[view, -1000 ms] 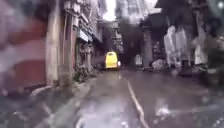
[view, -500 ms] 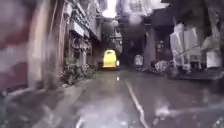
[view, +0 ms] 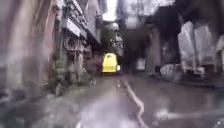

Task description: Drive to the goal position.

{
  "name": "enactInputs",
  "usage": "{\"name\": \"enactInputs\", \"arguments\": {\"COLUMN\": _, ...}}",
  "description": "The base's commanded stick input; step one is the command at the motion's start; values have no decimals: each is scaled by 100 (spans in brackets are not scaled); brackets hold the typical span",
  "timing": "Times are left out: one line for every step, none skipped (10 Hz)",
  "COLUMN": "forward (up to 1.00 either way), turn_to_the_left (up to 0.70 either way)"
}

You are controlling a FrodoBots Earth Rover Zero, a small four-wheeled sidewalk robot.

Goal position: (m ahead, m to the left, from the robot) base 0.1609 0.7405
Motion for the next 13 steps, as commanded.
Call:
{"name": "enactInputs", "arguments": {"forward": 100, "turn_to_the_left": 0}}
{"name": "enactInputs", "arguments": {"forward": 100, "turn_to_the_left": 0}}
{"name": "enactInputs", "arguments": {"forward": 100, "turn_to_the_left": 0}}
{"name": "enactInputs", "arguments": {"forward": 100, "turn_to_the_left": 0}}
{"name": "enactInputs", "arguments": {"forward": 100, "turn_to_the_left": 0}}
{"name": "enactInputs", "arguments": {"forward": 100, "turn_to_the_left": 0}}
{"name": "enactInputs", "arguments": {"forward": 100, "turn_to_the_left": 0}}
{"name": "enactInputs", "arguments": {"forward": 100, "turn_to_the_left": 0}}
{"name": "enactInputs", "arguments": {"forward": 100, "turn_to_the_left": 0}}
{"name": "enactInputs", "arguments": {"forward": 100, "turn_to_the_left": 0}}
{"name": "enactInputs", "arguments": {"forward": 100, "turn_to_the_left": -20}}
{"name": "enactInputs", "arguments": {"forward": 100, "turn_to_the_left": -27}}
{"name": "enactInputs", "arguments": {"forward": 100, "turn_to_the_left": -10}}
